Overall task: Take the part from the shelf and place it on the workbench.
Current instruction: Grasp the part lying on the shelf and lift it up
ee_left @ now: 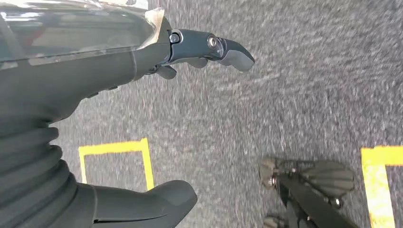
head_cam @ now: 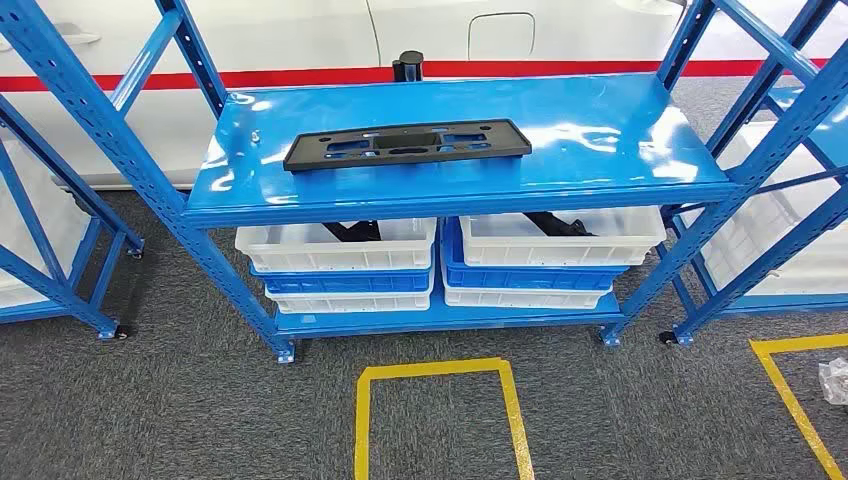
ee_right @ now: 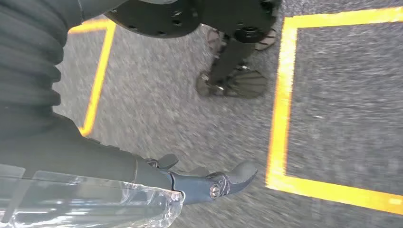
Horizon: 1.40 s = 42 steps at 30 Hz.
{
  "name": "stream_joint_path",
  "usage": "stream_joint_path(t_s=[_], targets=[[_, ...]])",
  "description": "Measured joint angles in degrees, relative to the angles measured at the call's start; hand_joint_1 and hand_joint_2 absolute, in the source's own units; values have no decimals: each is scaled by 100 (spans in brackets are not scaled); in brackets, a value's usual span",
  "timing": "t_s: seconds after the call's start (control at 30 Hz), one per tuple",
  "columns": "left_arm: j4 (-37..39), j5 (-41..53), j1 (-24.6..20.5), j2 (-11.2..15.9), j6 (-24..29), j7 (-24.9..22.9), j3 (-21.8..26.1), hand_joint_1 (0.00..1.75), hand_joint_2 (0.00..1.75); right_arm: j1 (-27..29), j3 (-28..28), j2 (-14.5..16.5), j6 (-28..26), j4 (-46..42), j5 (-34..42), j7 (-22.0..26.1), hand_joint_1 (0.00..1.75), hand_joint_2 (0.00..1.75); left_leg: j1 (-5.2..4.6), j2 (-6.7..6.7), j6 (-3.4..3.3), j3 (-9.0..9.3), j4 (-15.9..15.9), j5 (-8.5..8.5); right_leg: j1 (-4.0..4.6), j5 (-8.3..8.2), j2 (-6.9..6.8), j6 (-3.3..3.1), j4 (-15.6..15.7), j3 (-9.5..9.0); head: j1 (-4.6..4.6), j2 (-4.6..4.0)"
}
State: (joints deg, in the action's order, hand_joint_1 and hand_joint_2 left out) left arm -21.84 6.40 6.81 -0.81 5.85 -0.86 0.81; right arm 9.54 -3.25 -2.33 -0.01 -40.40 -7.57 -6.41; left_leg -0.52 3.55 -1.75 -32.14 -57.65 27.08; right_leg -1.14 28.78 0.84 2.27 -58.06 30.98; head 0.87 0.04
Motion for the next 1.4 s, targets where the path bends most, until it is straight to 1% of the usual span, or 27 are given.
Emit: stream_joint_path(t_s=[0.07,0.23,0.33,0.37,0.47,0.8,0.97,1.23,1.3,1.4], targets=[[1,62,-13,-9,57,-12,0,0,175,20,-49,-25,-2,-182,-71,-61,0,175,0,0,0,1,0,0,0,0,0,0,0,0,-1,0],[16,367,-88,-54,330,-56,3,0,175,124,-288,-157,-21,-1096,-407,-369,0,175,0,0,0,3,0,0,0,0,0,0,0,0,-1,0],[42,547,-130,-85,494,-71,9,0,44,199,-435,-241,-55,-1684,-593,-563,0,44,0,0,0,3,0,0,0,0,0,0,0,0,0,0],[51,600,-144,-94,543,-73,14,0,0,224,-479,-266,-74,-1867,-641,-623,0,44,0,0,0,2,0,0,0,0,0,0,0,-1,0,0],[87,747,-189,-124,691,-69,41,0,0,283,-618,-353,-169,-2425,-760,-808,0,175,0,0,0,1,0,-1,0,0,0,0,0,-11,-1,0],[288,1145,-308,-234,1203,149,229,0,0,309,-1048,-737,-831,-4407,-960,-1326,0,175,0,0,-2,-4,-2,-5,0,-3,0,1,0,-37,-1,0],[410,1329,-382,-286,1430,297,315,0,0,51,-1183,-961,-1232,-5353,-969,-1428,0,175,0,0,-2,-3,-2,-6,-1,-3,0,2,0,-33,0,0],[522,1535,-449,-336,1645,469,398,0,0,-564,-1244,-1221,-1650,-6334,-943,-1426,0,175,-5,-3,-14,-3,-5,-16,-5,-6,5,5,-1,-30,-2,0],[558,1622,-484,-353,1723,536,414,0,0,-707,-1244,-1305,-1823,-6625,-992,-1332,0,175,-4,2,-14,1,-6,-15,-7,-5,3,4,-1,-21,-3,0],[615,1762,-522,-378,1848,633,422,0,0,-747,-1210,-1401,-2141,-7025,-1111,-1044,0,175,-5,0,-14,-7,-6,-15,-9,-5,3,4,-1,-27,-2,0]])
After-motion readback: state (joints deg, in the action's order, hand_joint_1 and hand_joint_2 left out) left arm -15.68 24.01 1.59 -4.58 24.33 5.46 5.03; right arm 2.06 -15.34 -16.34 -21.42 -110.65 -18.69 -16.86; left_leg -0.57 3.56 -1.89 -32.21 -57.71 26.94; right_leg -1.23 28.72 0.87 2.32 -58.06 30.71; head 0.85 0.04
